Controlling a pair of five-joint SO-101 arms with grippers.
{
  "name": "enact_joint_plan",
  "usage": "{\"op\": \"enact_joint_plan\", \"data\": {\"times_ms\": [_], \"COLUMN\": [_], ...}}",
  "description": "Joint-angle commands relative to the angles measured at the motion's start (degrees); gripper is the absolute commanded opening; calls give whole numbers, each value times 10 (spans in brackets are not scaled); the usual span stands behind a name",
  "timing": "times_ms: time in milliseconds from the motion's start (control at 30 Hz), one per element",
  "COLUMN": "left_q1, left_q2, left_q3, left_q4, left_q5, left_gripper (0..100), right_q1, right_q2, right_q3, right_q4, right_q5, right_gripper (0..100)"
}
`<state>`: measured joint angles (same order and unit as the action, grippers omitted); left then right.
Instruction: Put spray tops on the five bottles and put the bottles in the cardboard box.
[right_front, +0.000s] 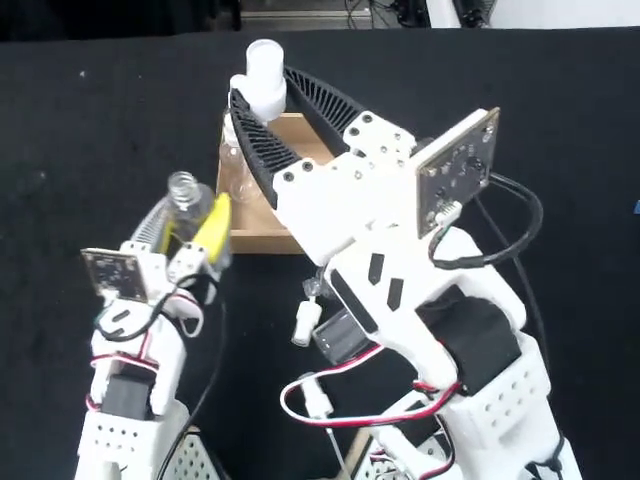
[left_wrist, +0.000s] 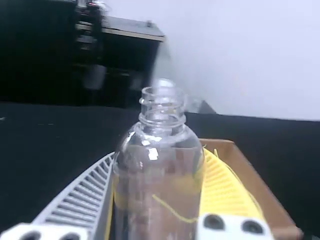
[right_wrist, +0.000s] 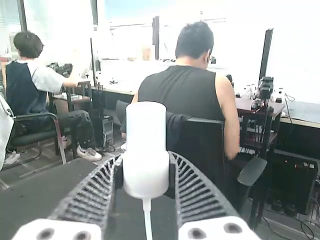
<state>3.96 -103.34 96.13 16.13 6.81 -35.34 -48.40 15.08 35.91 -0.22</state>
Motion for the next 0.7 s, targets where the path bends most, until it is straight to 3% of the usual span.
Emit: {"op": "enact_joint_plan", "data": {"times_ms": [0,367,667], "left_q1": [74,93,96], "left_q2": [-13,-13,-13], "left_q3": [8,12,12], "left_q4": [26,-10,-12], "left_q5": [-4,1,1], "left_gripper": [127,126,126], "right_q1": [-9,-46,-45], "right_q2": [-10,-11,18], "right_q3": [7,127,129], "right_q4": [-22,-192,-203], "right_q5": [-4,-4,-4], "right_gripper": [12,11,11]}}
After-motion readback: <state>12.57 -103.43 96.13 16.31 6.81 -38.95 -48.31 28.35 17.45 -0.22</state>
